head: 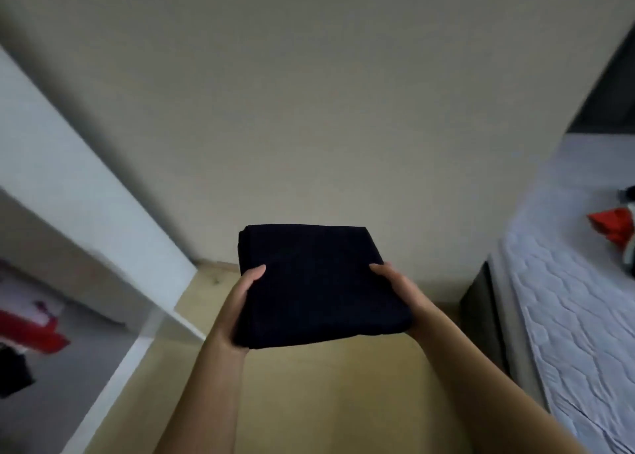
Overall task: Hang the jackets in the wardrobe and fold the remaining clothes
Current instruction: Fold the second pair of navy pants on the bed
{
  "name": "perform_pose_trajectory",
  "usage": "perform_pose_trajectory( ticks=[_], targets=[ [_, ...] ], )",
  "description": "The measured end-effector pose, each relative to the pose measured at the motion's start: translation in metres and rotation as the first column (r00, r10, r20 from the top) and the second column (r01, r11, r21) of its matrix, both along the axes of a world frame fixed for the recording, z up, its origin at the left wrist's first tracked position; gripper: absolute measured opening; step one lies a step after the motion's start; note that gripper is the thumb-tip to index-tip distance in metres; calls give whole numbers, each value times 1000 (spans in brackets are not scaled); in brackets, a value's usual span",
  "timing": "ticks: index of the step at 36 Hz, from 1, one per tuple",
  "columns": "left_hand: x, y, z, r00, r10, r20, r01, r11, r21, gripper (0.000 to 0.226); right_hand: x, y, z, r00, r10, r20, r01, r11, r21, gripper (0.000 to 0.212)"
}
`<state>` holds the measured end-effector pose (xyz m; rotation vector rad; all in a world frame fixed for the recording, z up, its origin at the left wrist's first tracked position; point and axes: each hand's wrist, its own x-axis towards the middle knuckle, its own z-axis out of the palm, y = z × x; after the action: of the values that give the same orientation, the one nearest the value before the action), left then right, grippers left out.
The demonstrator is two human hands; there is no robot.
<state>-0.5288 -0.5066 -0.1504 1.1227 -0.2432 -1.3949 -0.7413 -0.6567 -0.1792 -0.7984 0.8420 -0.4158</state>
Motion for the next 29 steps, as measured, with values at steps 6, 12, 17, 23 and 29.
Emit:
perform_pose_trajectory(
  ticks=[6, 12, 17, 23, 29],
  targets=[
    [106, 149, 44, 938, 347, 19, -341, 929, -142, 41, 168, 94, 35, 939, 298, 169, -268, 947, -177, 35],
    [182, 276, 93, 753, 652, 88, -636, 756, -157, 53, 306, 193, 81, 818, 515, 255, -466, 854, -231, 42],
    [234, 350, 125, 607, 789, 95, -764, 612, -202, 41, 401, 258, 122, 687, 653, 319, -596, 757, -265, 49],
    [308, 417, 152, 487, 863, 132, -830, 505, -239, 43, 511, 318, 162, 522, 756, 394, -713, 641, -284, 50],
    [399, 465, 206, 264, 911, 316, -838, 379, -393, 57, 639, 360, 212, 368, 816, 446, -741, 547, -389, 45]
  ],
)
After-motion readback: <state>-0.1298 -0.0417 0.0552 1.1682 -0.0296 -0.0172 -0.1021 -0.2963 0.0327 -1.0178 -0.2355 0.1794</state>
